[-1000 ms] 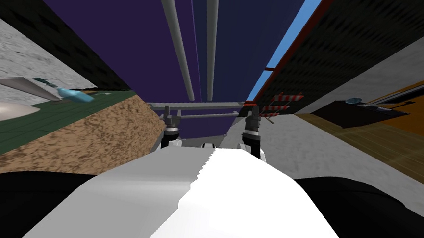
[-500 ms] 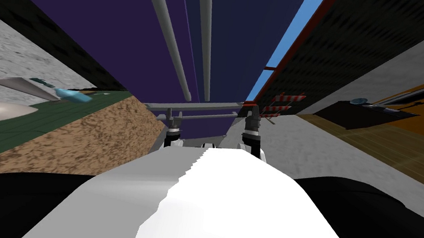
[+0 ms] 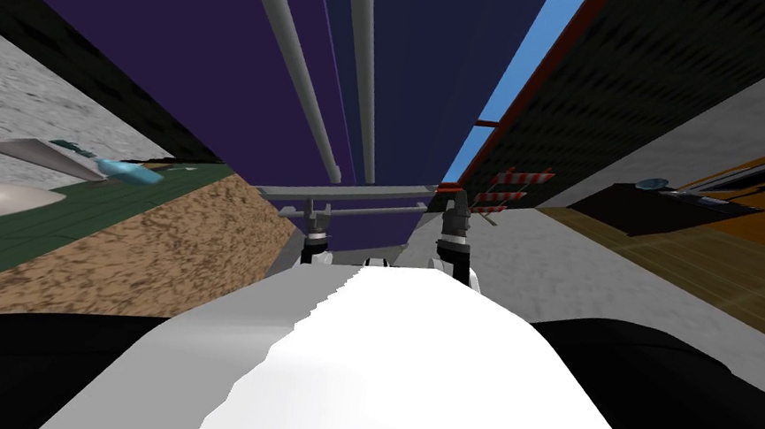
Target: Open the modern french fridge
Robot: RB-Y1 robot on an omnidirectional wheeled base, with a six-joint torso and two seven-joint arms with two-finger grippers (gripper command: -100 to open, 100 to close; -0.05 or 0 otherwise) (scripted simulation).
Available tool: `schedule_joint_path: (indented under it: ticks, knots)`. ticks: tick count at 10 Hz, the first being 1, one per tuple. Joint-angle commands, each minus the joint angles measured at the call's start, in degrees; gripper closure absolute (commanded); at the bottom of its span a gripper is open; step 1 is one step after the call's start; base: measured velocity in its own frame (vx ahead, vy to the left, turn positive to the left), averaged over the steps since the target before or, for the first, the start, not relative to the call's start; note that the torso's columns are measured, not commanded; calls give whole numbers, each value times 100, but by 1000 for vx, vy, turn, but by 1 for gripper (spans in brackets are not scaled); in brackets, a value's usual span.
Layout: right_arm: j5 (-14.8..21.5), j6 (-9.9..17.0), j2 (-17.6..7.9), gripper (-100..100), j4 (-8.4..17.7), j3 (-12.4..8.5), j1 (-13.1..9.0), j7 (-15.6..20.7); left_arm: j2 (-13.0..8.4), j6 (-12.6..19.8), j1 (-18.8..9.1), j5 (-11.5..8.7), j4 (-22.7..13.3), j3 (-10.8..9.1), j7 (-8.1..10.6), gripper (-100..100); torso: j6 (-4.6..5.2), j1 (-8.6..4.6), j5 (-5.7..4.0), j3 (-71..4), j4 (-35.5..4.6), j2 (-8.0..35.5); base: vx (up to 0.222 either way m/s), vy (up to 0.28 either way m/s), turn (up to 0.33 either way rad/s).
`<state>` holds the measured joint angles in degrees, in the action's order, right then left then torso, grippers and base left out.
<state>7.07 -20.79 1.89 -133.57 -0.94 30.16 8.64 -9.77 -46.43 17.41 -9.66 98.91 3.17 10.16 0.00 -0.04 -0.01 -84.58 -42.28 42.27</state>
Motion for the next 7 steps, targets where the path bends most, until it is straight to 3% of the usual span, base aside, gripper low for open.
schedule_joint_path:
  ticks: [1, 7]
  knots:
    - [0, 0, 0, 0, 0, 0, 0, 0, -3, -240, -144, -42, -380, 10, 37, -100, 0, 5, 0, 0, 0, 1, 28, -45, 25]
    - [0, 0, 0, 0, 0, 0, 0, 0, 35, -715, -429, -118, -1216, 44, 100, -100, 0, 5, 1, 2, -1, 4, 26, -46, 18]
